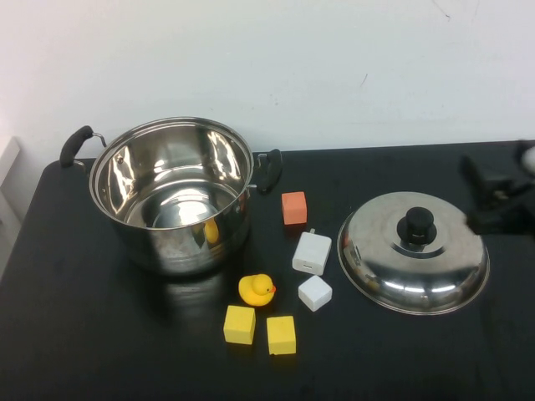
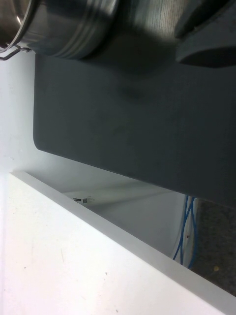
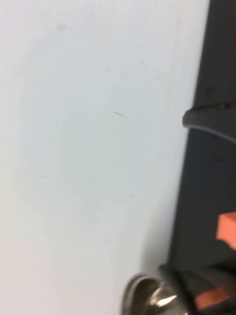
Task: Cover the pot
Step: Pick up the pot lid
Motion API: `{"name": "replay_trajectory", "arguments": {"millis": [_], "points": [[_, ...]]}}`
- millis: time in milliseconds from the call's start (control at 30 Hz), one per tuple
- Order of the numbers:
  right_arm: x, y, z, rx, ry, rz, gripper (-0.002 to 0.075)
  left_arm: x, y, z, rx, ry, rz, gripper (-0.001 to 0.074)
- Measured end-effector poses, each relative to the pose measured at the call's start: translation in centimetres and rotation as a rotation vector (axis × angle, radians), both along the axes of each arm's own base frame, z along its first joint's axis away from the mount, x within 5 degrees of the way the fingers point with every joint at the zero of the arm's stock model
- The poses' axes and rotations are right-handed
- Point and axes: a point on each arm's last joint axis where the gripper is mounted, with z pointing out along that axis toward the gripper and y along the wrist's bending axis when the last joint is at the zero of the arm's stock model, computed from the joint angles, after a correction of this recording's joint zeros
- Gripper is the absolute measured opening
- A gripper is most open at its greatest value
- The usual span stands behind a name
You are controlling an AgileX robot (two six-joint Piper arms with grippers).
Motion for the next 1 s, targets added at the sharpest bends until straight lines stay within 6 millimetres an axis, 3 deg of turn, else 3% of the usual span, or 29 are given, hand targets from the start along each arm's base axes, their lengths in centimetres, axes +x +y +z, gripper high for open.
{"name": "replay_trajectory", "arguments": {"millis": [133, 333, 633, 1000], "points": [[3.6, 1.2, -2.9, -0.026, 0.065, 0.003, 0.0545, 0.0, 0.0, 0.0, 0.000, 0.000, 0.000, -0.0002], [7.0, 2.4, -7.3, -0.049, 0.146, 0.005, 0.0545, 0.0, 0.0, 0.0, 0.000, 0.000, 0.000, -0.0002], [8.0, 2.7, -13.0, -0.047, 0.217, 0.000, 0.0545, 0.0, 0.0, 0.0, 0.000, 0.000, 0.000, -0.0002], [9.9, 3.3, -16.1, -0.053, 0.236, -0.002, 0.0513, 0.0, 0.0, 0.0, 0.000, 0.000, 0.000, -0.0001]]}}
